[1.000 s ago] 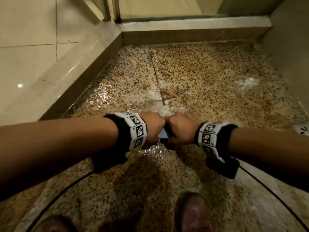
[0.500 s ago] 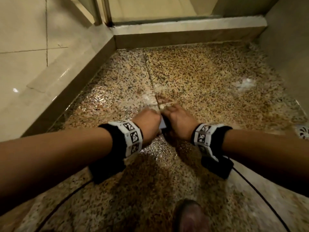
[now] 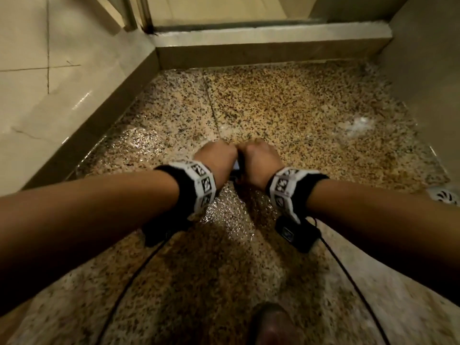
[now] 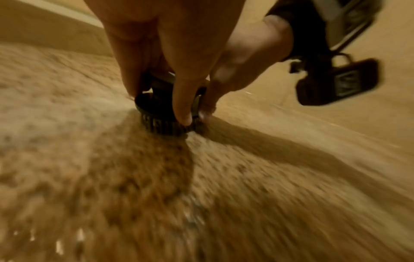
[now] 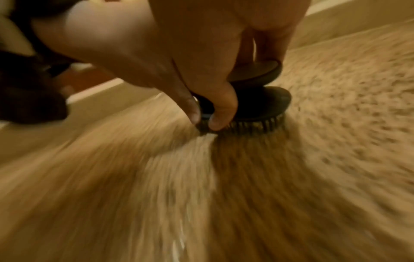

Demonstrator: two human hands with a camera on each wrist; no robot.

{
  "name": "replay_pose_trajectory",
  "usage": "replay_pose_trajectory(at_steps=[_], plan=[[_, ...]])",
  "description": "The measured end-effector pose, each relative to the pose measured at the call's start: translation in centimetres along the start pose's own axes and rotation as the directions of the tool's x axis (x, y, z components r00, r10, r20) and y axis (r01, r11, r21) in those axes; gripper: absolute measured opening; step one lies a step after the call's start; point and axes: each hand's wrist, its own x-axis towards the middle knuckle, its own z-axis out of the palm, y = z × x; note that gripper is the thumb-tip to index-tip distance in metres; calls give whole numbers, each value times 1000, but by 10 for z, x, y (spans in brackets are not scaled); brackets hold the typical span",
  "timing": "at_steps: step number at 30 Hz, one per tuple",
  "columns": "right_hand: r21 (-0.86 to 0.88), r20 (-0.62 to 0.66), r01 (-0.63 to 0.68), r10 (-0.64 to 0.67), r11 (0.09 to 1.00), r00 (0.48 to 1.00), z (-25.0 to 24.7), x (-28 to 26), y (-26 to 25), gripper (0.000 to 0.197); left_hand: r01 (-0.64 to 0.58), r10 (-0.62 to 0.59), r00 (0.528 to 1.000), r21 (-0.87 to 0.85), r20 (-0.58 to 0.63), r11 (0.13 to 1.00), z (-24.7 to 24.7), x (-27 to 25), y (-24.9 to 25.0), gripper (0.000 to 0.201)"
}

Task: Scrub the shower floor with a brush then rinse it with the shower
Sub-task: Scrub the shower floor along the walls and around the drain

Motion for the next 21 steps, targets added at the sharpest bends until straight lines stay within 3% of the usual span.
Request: replay_pose_trajectory(at_steps=[2,4,6,8,10,12,16,18,21], plan=[[36,-17,-26,27,999,999,4,-2,1,43,-8,8,1000,-43,-4,999,4,-1,-2,24],[7,40,50,-50,999,998,8,-26,4,51,-57,61,996,-72,58,996,18,-26,2,42],[-23,94,113,-110,993,989,11,-39,7,58,-121,120,990,12,70,993,30,-45,4,65],[-17,54,126,-125,992,991,5,-20,3,54,-100,95,994,111,45,989,20,-33,1,72],[-54,-8,59,-60,997,998,-2,5,-4,39,-52,47,998,171,36,984,12,-9,-3,73],[-65,-9,-4,4,998,1000,-4,9,-10,30,-82,65,995,246,76,966,10,0,-3,73],[-90,99,120,-111,989,989,3,-42,-6,47,-109,85,982,139,168,984,30,-38,8,76],[-60,84,113,-108,992,991,-1,-31,-5,45,-88,72,990,133,119,987,24,-32,4,71],[-11,6,1,-1,1000,1000,-12,8,-16,17,-36,33,999,86,29,996,-5,0,-3,46]])
